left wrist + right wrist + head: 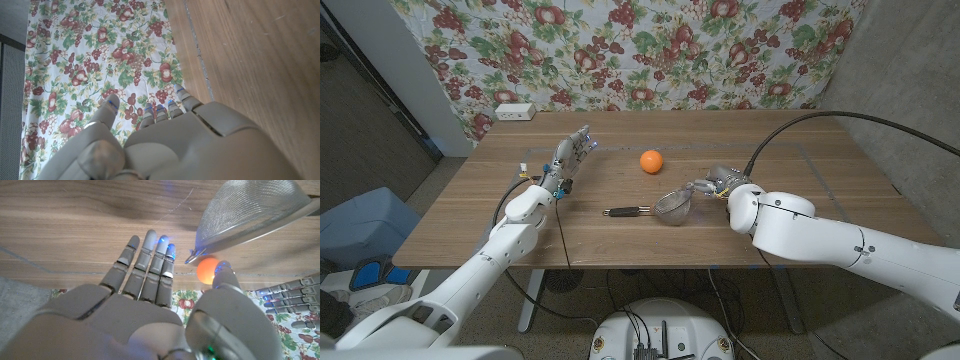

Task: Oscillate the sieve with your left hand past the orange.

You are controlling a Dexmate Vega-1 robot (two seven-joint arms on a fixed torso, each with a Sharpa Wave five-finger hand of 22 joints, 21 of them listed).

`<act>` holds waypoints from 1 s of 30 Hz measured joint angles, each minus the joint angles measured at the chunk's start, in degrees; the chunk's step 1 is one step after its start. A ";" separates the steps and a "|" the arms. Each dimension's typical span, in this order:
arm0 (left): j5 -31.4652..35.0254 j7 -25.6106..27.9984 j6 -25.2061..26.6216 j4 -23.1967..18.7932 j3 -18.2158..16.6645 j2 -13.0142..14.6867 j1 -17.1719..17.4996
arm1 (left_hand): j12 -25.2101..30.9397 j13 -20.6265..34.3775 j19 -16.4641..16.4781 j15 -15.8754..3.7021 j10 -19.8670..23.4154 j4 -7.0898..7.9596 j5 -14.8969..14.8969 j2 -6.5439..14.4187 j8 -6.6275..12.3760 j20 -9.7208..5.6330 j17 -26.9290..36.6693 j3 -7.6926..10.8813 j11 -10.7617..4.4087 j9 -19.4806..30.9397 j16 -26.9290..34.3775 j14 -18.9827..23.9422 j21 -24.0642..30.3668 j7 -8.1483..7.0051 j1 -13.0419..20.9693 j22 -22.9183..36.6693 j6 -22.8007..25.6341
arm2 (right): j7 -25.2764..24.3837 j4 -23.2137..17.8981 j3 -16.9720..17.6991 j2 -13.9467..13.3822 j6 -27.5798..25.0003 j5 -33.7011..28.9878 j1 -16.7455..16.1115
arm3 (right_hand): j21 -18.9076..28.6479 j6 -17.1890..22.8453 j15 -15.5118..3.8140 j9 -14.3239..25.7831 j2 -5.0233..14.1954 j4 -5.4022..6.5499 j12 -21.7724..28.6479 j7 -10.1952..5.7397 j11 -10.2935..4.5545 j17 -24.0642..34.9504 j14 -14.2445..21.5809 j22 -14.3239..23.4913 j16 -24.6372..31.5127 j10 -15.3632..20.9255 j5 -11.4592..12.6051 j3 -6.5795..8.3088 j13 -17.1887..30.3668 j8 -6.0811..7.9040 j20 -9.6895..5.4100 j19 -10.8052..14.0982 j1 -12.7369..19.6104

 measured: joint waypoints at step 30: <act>-0.29 0.08 -0.22 -0.87 -0.30 0.43 0.91 | 0.00 0.00 0.00 0.00 0.00 -0.25 0.00 0.00 0.00 0.00 0.00 -0.25 0.00 0.00 0.00 0.00 0.00 0.00 0.00 0.00 0.00 | -2.60 0.85 -5.83 0.22 -1.18 -0.34 3.93 | 3.97 6.47 -1.11 2.81 10.50 -1.92 12.97 -4.83 -5.95 11.46 6.49 1.23 6.14 3.85 0.18 8.24 13.60 4.31 -6.32 3.80 24.08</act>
